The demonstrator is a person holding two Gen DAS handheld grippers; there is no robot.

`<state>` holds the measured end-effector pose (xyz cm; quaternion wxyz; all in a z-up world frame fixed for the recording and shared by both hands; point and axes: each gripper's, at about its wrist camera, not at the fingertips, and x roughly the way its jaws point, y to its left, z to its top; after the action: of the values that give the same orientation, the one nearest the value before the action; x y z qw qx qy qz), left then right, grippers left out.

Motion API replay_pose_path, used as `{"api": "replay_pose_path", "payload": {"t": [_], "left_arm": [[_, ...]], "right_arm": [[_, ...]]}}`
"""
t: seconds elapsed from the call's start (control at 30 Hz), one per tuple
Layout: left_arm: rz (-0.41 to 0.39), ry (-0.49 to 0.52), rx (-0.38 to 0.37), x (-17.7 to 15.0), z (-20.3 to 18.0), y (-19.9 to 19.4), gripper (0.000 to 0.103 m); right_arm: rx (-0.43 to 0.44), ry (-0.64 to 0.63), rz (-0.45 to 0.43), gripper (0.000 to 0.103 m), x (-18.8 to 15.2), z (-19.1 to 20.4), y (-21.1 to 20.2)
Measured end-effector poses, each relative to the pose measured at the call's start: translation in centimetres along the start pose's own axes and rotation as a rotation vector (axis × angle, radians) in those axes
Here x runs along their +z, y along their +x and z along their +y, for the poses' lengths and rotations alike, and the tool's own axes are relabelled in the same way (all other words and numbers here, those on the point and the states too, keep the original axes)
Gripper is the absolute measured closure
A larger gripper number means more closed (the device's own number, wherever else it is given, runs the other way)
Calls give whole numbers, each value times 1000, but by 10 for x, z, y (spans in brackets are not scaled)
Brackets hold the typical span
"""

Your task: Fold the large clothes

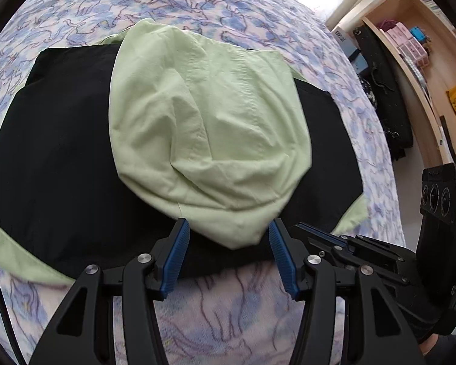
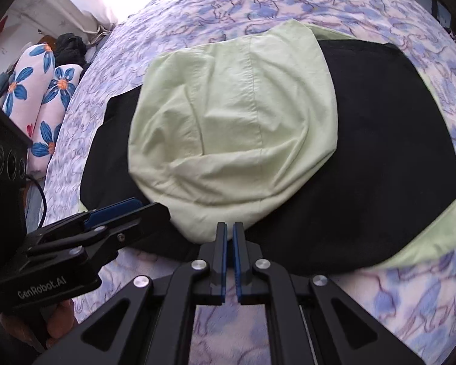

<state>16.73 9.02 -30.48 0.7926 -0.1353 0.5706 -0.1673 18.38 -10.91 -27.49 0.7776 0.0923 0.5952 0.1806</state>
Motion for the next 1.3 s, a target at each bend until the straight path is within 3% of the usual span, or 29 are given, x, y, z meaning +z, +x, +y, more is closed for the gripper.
{"api": "replay_pose_path", "payload": {"t": [0.23,0.43,0.8,1.03,1.3], "left_arm": [[30,-4,-29,-18,-1,-26,50],[59,-16,-22,-39,-1,-42,50],[104,-166,0,-90,-1,-46,50],[81,-253,29,-102,13,-32,49],[6,-451,-32,-105,68,-8,45]], "right_arm": [[0,2,16,99,-26,16,-28],[38,-51,101,99,-53,33,-46],[78,-123,236,99,-94,27,-56],[38,-178,162,99,-83,15,-47],[9,-154,13,99,-48,-1,-35]]}}
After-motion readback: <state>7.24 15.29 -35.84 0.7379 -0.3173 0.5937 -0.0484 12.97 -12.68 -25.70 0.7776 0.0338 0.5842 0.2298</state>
